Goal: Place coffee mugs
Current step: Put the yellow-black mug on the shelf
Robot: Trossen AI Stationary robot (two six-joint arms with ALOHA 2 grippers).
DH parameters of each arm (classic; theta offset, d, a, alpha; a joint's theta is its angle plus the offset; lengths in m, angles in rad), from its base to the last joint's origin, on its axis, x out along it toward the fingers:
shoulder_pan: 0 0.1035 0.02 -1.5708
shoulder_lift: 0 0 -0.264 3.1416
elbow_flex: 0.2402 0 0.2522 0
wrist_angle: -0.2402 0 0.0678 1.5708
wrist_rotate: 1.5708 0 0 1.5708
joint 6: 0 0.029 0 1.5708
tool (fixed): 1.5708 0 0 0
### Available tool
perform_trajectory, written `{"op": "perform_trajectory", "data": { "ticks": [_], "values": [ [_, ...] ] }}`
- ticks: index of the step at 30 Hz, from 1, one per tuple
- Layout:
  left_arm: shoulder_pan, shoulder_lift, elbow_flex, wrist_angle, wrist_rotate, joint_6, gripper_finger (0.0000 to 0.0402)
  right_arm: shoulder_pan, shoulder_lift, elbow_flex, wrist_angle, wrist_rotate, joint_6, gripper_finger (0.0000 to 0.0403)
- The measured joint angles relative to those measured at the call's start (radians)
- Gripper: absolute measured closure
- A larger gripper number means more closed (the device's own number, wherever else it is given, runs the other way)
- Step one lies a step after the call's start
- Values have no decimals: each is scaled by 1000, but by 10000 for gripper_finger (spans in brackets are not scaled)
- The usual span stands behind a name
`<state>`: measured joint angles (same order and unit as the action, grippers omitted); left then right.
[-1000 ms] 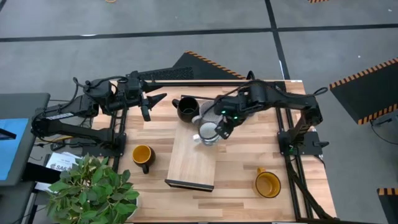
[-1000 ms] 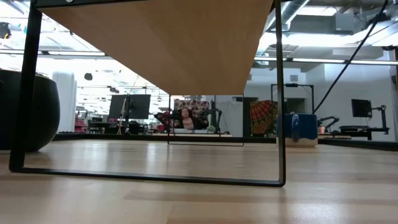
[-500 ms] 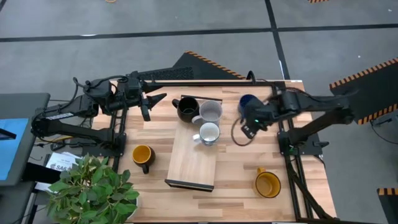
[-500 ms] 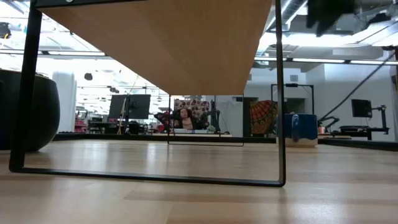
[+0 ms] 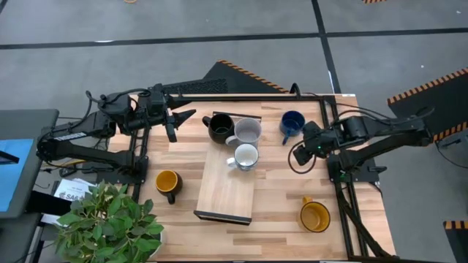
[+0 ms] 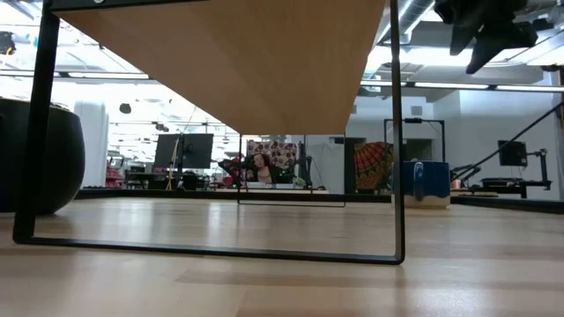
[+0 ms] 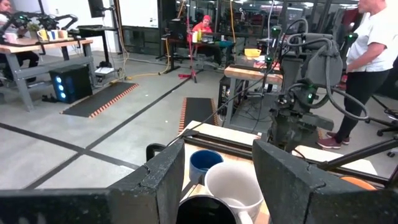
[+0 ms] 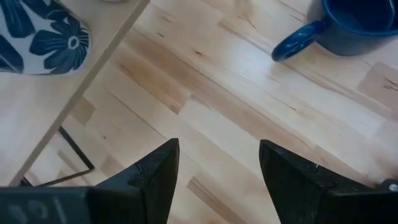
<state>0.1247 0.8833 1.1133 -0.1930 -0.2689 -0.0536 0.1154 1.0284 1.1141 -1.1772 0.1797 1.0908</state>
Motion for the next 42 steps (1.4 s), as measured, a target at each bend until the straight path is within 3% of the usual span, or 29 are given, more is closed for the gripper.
{"op": "perform_trajectory", "data": {
  "ticks": [3, 9, 11, 18, 23, 37, 42],
  "values": [
    [0, 0, 0, 0, 0, 0, 228, 0, 8, 0, 11, -54, -45, 154],
    [0, 0, 0, 0, 0, 0, 228, 74, 62, -1, 4, -475, -127, 154],
    [0, 0, 0, -4, 0, 0, 228, 145, 84, 0, 4, -526, -127, 154],
    [0, 0, 0, -6, 0, 4, 228, 409, 201, -10, -41, -450, -74, 154],
    [0, 0, 0, -17, 0, 4, 228, 534, 248, -104, -32, -434, 61, 154],
    [0, 0, 0, -37, 0, 4, 228, 606, 253, -324, 234, -412, 270, 154],
    [0, 0, 0, -36, -2, 4, 228, 602, 253, -355, 236, -409, 322, 169]
  ]
}}
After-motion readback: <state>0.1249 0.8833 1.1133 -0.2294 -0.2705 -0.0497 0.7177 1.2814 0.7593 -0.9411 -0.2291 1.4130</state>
